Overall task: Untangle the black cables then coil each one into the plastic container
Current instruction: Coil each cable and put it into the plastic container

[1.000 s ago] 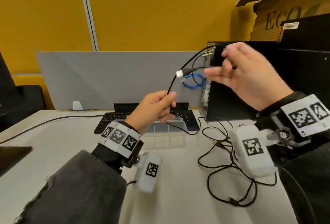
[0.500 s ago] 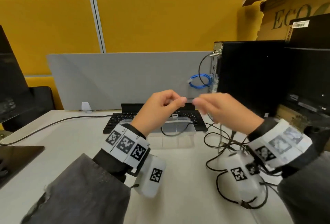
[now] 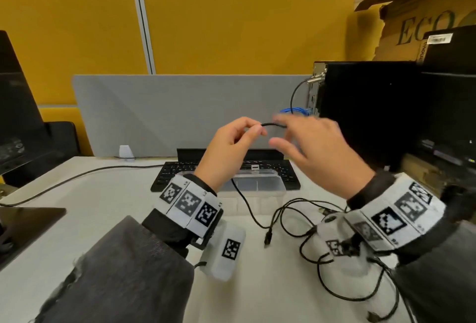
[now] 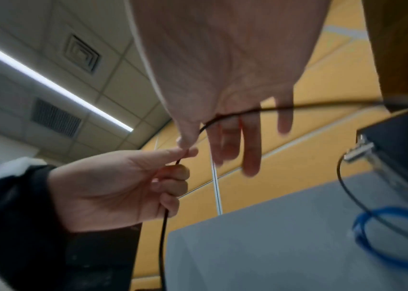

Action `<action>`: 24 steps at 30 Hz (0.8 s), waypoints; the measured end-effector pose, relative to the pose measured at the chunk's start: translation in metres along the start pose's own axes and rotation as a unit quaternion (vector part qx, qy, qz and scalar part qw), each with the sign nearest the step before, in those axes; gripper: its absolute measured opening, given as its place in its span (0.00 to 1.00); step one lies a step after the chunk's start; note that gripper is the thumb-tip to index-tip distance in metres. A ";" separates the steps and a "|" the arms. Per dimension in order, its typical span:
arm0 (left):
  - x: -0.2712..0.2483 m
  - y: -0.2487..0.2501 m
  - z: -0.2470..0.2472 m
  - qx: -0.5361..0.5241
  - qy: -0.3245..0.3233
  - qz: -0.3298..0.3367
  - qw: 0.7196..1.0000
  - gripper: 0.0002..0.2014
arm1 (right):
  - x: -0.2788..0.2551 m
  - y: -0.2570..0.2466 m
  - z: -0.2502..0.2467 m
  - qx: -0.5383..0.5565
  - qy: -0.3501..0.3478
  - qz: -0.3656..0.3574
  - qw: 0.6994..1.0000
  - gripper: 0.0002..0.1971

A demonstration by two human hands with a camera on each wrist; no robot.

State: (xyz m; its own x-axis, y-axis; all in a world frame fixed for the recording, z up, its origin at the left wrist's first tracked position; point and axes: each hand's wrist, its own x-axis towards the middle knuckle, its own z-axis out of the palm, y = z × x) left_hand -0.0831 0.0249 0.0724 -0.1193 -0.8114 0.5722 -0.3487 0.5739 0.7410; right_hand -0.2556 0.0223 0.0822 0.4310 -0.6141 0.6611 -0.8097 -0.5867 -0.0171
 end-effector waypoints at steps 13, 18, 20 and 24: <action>-0.012 -0.024 -0.039 -0.021 0.057 -0.085 0.995 0.12 | 0.005 0.075 -0.030 0.014 0.263 0.246 0.933 0.24; -0.007 -0.001 -0.019 0.033 0.015 0.001 0.999 0.08 | 0.005 -0.026 0.011 -0.016 -0.015 -0.024 0.999 0.27; -0.011 -0.001 -0.026 0.030 0.000 -0.001 1.000 0.07 | 0.006 -0.025 0.013 0.130 -0.066 -0.013 0.989 0.14; -0.021 -0.023 -0.054 0.040 0.026 -0.051 0.998 0.12 | 0.012 0.040 0.004 0.142 0.147 0.156 0.966 0.11</action>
State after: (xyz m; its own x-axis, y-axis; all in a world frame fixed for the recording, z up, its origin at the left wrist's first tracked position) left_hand -0.0222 0.0350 0.0624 -0.0325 -0.8567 0.5148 -0.4296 0.4771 0.7667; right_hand -0.2812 -0.0115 0.0864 0.0169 -0.6328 0.7742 -0.7215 -0.5437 -0.4287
